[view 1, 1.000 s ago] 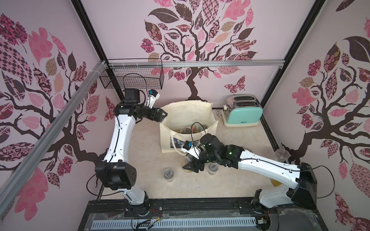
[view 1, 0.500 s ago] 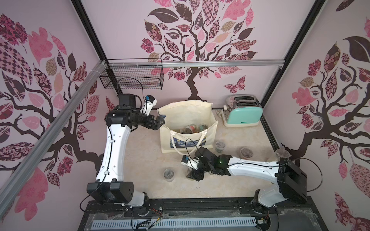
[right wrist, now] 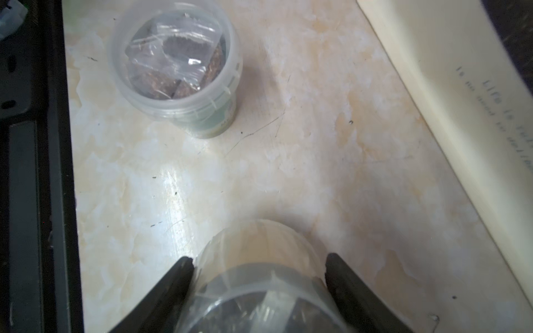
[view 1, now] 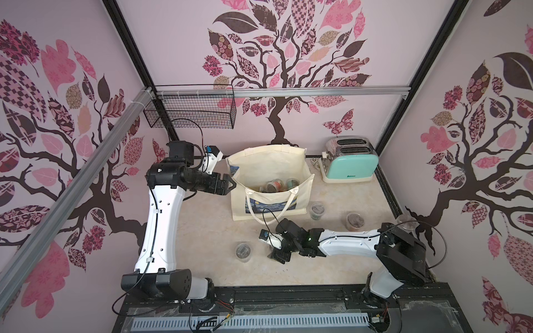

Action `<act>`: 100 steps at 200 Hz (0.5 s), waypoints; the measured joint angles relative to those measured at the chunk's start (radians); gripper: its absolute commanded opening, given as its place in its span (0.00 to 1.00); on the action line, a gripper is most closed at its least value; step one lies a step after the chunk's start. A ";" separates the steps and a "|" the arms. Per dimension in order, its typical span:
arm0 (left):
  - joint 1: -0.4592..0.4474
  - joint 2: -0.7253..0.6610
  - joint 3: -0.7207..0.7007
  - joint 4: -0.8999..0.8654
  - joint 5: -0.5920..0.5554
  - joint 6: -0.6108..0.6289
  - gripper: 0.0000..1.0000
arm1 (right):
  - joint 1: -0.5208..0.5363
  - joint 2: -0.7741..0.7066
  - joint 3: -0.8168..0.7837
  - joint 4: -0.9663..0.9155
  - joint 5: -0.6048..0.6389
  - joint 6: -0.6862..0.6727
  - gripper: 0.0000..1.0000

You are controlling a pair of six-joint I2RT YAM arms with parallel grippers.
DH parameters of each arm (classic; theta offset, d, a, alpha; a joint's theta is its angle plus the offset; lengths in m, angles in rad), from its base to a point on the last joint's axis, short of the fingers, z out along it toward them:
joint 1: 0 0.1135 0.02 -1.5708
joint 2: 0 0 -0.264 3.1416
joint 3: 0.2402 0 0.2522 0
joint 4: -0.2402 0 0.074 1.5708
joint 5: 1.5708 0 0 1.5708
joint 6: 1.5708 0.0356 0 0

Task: Take out the seed jars from the canvas bag
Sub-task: Place the seed jar at the center of the board.

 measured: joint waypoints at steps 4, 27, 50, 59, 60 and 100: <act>0.000 0.002 0.000 0.002 0.002 -0.009 0.91 | 0.000 0.000 -0.002 0.001 0.002 0.000 0.82; 0.000 0.005 -0.003 0.033 -0.005 -0.064 0.91 | 0.000 -0.003 -0.004 0.007 0.005 -0.017 0.99; 0.000 0.006 -0.002 0.070 -0.012 -0.105 0.88 | 0.000 -0.024 -0.004 -0.003 -0.014 -0.019 1.00; 0.000 0.010 0.004 0.080 -0.021 -0.119 0.86 | 0.000 -0.045 -0.004 -0.014 -0.021 -0.019 1.00; 0.000 0.010 0.005 0.080 -0.021 -0.120 0.86 | 0.000 -0.047 -0.004 -0.016 -0.021 -0.019 0.99; 0.000 0.066 0.053 0.121 -0.057 -0.203 0.85 | 0.000 -0.177 0.051 -0.078 -0.039 -0.011 1.00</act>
